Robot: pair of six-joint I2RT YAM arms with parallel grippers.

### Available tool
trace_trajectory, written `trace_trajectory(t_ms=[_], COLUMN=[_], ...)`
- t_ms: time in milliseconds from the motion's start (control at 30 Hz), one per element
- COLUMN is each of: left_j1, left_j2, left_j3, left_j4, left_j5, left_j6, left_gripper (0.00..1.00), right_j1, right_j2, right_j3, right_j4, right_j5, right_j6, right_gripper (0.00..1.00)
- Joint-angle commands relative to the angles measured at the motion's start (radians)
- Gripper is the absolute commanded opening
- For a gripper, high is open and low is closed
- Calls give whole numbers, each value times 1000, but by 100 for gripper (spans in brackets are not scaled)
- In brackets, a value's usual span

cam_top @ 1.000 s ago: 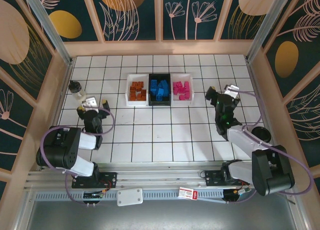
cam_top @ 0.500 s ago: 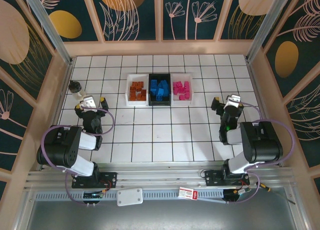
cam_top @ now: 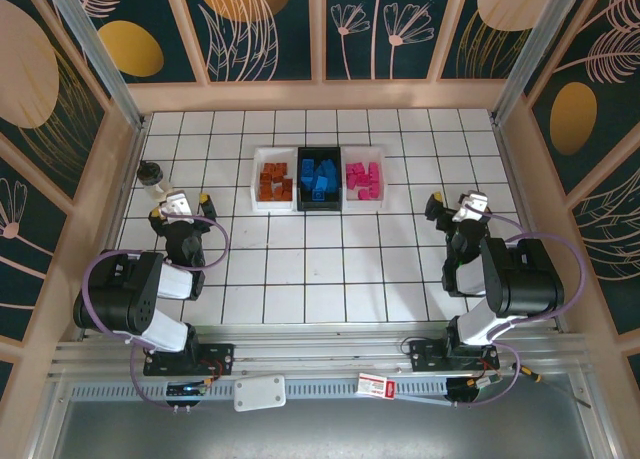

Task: Sort the legos into containers by color
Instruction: Reset both arms

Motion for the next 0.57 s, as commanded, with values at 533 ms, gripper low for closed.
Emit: trace_trajectory(t_ms=[533], left_j1=[6], left_j2=[1], left_j3=[13], left_j4=[46], left_j5=[-3], left_j6=[-18], left_gripper=[99], right_j1=[3], right_j2=[6], right_j3=[4], right_j4=[58], right_j5=[25], right_j6=[10], right_gripper=[99])
